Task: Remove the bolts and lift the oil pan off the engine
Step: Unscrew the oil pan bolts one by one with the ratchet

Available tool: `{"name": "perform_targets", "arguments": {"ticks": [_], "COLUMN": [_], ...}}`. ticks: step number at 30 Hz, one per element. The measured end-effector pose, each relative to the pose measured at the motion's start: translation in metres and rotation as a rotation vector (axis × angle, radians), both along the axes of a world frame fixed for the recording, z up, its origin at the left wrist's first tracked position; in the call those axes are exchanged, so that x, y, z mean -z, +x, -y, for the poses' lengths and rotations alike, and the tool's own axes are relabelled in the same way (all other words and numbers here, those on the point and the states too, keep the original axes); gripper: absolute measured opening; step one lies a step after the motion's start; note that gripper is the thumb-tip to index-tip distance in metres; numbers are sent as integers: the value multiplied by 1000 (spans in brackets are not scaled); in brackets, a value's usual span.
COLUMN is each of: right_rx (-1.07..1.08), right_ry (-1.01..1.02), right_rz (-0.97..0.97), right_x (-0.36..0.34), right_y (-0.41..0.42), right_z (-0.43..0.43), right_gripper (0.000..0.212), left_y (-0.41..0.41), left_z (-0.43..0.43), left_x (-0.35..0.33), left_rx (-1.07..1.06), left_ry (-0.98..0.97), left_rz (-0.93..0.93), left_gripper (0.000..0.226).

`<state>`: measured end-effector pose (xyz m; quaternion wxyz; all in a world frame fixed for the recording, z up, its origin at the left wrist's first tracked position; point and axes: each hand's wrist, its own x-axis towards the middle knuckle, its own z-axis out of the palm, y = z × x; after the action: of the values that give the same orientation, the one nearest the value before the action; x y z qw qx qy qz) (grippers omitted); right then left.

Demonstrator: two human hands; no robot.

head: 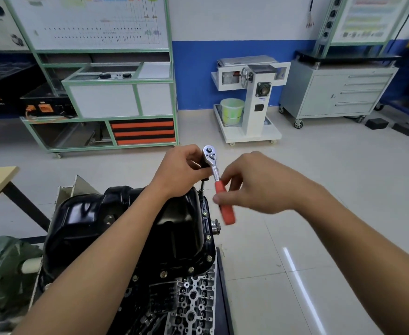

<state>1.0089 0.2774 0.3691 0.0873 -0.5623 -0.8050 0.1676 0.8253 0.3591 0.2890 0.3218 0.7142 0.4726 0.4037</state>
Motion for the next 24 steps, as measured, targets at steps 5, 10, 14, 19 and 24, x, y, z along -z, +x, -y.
{"name": "perform_targets", "arguments": {"ticks": [5,10,14,19,24], "right_rx": [105,65,149,224,51], "right_ry": [39,-77,48,308,302], "right_rz": [-98,79,169,129,-110], "right_x": [13,-13,-17,4,30], "right_y": [-20,2,16,15,9], "right_z": [5,-7,-25,-66,-78], "right_gripper": [28,13,18,49,61], "left_y": [-2,-4,-8,-12,-14], "left_z": [0,0,0,0,-4], "left_x": [1,0,-2,-7,-8], "left_rx": [-42,105,168,227,225], "left_ry": [40,30,-10,-89,-114], "left_rz": [-15,-12,-23,38,81], "left_gripper": [19,19,30,27,21]}}
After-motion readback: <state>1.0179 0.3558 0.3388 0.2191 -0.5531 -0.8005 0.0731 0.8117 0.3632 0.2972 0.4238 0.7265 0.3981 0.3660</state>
